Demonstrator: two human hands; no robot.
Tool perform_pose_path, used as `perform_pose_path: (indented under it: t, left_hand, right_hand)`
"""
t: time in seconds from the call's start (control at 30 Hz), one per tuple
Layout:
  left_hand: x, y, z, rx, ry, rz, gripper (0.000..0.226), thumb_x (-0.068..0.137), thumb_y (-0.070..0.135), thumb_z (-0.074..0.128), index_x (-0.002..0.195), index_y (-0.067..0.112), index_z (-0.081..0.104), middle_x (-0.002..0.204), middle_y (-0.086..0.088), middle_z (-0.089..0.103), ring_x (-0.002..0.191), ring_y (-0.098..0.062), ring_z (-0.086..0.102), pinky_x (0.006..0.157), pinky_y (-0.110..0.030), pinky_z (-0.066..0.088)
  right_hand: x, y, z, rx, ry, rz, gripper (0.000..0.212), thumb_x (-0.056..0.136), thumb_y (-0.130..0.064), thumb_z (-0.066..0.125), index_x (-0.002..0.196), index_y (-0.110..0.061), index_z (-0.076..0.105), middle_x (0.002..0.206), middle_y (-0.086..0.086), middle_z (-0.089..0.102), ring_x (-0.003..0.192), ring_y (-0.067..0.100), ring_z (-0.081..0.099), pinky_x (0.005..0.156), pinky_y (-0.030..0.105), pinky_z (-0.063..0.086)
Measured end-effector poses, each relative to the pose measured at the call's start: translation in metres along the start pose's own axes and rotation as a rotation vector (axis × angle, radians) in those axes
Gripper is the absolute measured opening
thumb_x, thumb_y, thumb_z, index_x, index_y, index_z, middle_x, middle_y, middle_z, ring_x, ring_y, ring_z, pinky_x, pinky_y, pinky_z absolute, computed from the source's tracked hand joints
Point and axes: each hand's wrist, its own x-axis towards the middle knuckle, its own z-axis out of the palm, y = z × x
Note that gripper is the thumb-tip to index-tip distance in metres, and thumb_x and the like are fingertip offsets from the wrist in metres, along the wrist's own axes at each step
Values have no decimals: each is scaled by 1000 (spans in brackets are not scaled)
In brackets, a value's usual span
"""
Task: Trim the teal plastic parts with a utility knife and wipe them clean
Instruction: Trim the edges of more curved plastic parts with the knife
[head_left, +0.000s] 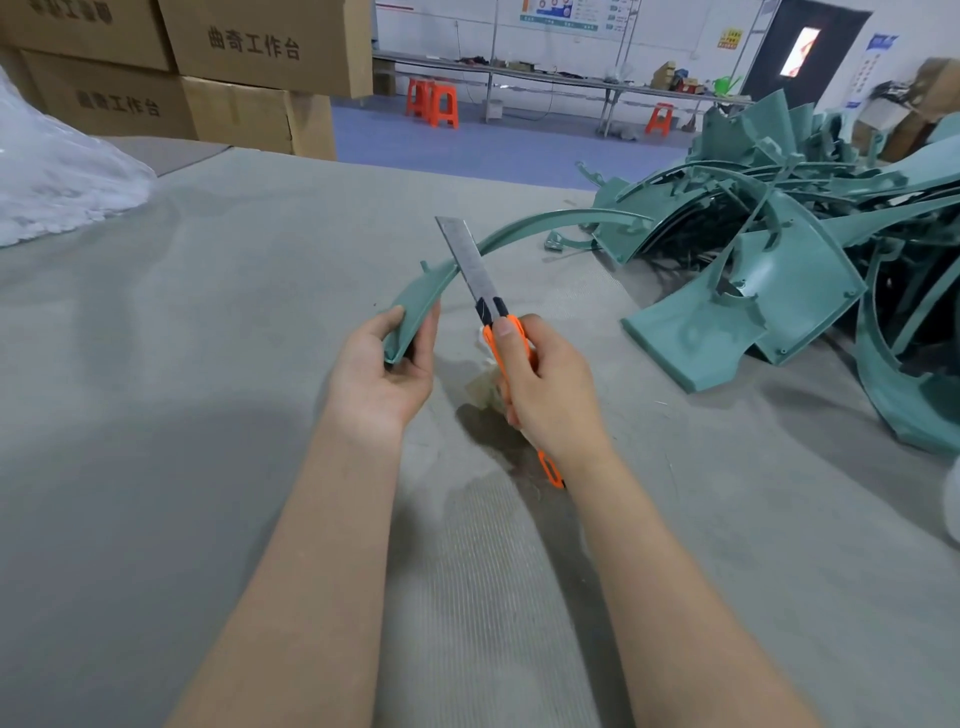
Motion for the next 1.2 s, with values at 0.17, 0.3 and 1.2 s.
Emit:
perform_pose_path:
  t: [0.17, 0.3, 1.2]
  left_hand:
    - [-4, 1, 3, -29, -4, 5, 31, 94, -2, 49, 123, -10, 55, 91, -24, 68, 77, -32, 69, 47, -28, 56]
    - [-4, 2, 4, -35, 10, 17, 34, 95, -2, 49, 128, -8, 53, 88, -24, 67, 73, -32, 69, 46, -28, 55]
    - [-7, 2, 8, 8, -7, 23, 32, 95, -1, 48, 127, -7, 53, 97, -23, 66, 86, -33, 67, 51, -27, 57]
  right_hand:
    - [-2, 0, 1, -38, -47, -41, 31, 99, -47, 44, 83, -24, 58, 54, -2, 48, 48, 17, 46, 54, 37, 45]
    - [-3, -1, 1, -53, -72, -62, 32, 99, -47, 45, 81, -23, 56, 54, 1, 50, 48, 18, 47, 53, 39, 45]
    - [-1, -2, -3, -71, -53, -65, 38, 98, -48, 44, 88, -15, 59, 61, 15, 54, 56, 34, 52, 57, 50, 49]
